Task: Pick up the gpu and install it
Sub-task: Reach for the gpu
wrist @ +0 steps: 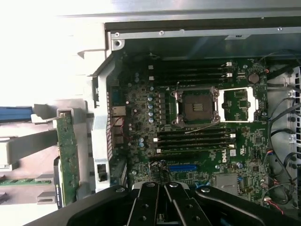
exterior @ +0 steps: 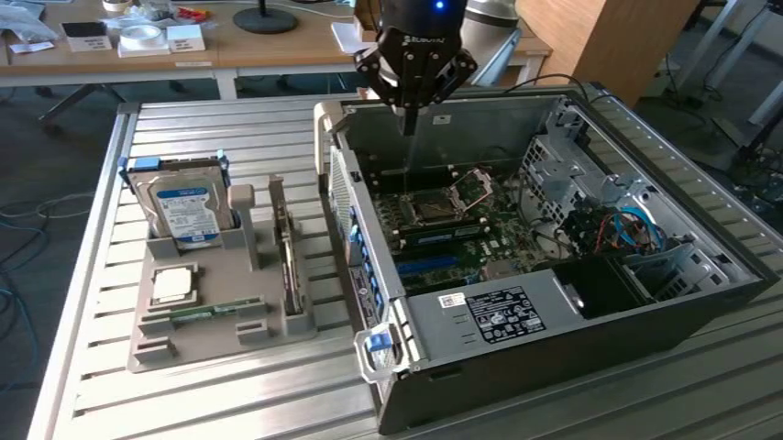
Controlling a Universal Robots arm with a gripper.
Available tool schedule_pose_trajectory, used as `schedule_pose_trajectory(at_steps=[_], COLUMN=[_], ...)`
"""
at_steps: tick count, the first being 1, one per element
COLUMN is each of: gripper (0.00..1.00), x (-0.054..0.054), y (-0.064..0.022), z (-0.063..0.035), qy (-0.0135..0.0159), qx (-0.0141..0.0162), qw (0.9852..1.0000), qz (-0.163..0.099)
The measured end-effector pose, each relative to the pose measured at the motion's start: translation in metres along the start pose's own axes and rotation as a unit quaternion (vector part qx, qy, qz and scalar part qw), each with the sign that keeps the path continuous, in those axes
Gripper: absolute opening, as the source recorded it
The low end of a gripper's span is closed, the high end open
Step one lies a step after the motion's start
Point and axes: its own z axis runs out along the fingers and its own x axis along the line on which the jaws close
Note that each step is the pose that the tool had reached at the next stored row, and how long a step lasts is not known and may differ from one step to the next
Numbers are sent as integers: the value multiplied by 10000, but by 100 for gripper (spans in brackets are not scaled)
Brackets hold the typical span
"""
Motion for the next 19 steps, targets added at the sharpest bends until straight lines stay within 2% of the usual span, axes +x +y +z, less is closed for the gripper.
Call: schedule_pose_trajectory(at_steps=[7,13,19], gripper=[11,11,11], x=[102,135,214], y=[-8,-11,-16], z=[7,7,6], qy=[0,0,0], qx=[-1,0,0], qw=[10000,10000,10000], qz=[0,-1,0])
